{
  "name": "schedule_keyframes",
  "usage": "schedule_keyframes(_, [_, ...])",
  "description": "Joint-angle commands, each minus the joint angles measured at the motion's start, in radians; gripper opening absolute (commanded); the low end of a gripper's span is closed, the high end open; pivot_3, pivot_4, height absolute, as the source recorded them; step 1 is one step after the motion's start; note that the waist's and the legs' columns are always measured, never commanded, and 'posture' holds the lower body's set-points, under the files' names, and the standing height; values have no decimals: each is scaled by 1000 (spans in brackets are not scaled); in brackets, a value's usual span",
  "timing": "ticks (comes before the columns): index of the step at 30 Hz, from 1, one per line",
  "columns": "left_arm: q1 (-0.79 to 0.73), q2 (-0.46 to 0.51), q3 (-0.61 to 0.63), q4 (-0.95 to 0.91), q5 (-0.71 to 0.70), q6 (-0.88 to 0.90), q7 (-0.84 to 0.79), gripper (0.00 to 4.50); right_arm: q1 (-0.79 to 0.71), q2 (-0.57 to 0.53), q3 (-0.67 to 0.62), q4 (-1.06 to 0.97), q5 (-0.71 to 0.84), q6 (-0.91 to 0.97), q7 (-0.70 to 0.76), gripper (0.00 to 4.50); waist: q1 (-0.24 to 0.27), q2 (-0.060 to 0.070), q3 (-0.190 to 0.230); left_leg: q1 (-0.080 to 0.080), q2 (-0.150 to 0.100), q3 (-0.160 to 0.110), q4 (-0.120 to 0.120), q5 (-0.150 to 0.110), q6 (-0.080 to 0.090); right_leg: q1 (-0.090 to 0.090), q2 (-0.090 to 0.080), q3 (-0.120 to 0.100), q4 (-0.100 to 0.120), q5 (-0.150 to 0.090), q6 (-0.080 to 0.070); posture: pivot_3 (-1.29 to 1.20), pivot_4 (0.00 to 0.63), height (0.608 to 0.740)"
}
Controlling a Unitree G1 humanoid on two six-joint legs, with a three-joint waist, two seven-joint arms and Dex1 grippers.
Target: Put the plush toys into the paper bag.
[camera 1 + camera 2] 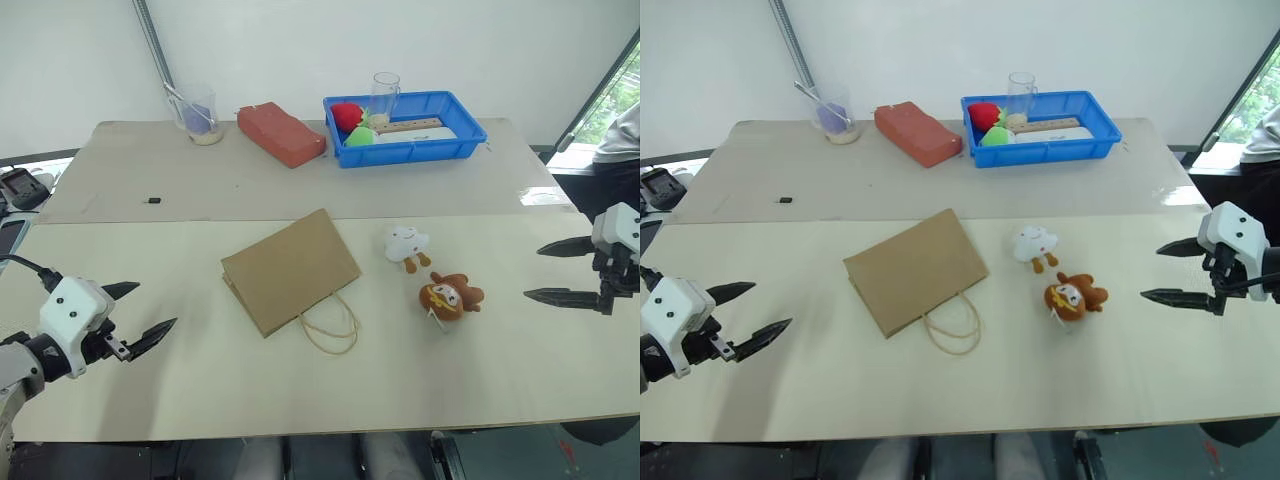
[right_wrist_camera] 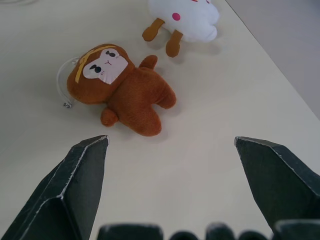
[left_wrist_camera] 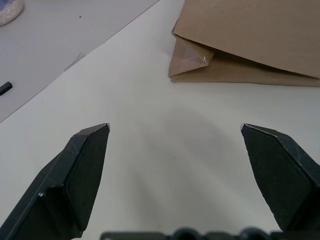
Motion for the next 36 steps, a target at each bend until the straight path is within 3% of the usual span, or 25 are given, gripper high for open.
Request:
schedule_keyframes(1, [-26, 27, 11, -18, -15, -17, -22, 4489, 3, -13, -30, -20, 12, -1, 3, 4500, 1, 0, 0, 0, 0, 0, 0, 0, 0, 0, 0, 0, 0, 0, 0, 0, 150, 740])
schedule_keyframes(9, [-92, 69, -78, -99, -73, 46, -74, 4489, 50, -15, -67, -83, 38, 32, -14, 4500, 1, 0, 0, 0, 0, 0, 0, 0, 0, 0, 0, 0, 0, 0, 0, 0, 150, 740])
schedule_keyframes(13, [-169, 87, -192, -151, -105, 87, -94, 4489, 108, -4, -116, -223, 99, 124, -38, 4500, 2, 0, 0, -1, 0, 0, 0, 0, 0, 0, 0, 0, 1, 0, 0, 0, 150, 740])
schedule_keyframes(16, [-309, 75, -382, -131, -91, 83, -137, 4489, 137, 27, -151, -426, 218, 291, -97, 4500, 2, 0, 0, 0, 0, -1, 1, 0, 0, 1, 0, 0, 1, 0, 0, 0, 150, 740])
schedule_keyframes(19, [-394, 61, -483, -92, -65, 58, -163, 4489, 171, 41, -181, -556, 276, 386, -138, 4500, 1, 0, 0, -1, 0, -2, 1, 0, 0, 1, 2, 0, 2, 0, 0, 0, 150, 740])
schedule_keyframes(27, [-636, -117, -813, 91, 115, -96, -203, 4489, 358, 57, -298, -840, 381, 531, -183, 4500, 30, -1, 0, -4, -2, -3, 2, 0, 0, 0, 1, 0, -1, 1, 2, 0, 150, 740])
schedule_keyframes(36, [-702, -282, -917, 307, 261, -279, -150, 4489, 413, 77, -301, -900, 406, 557, -223, 4500, 30, -1, 0, -4, -2, -4, 3, 0, 0, 1, 1, 0, -1, 1, 3, 0, 150, 740])
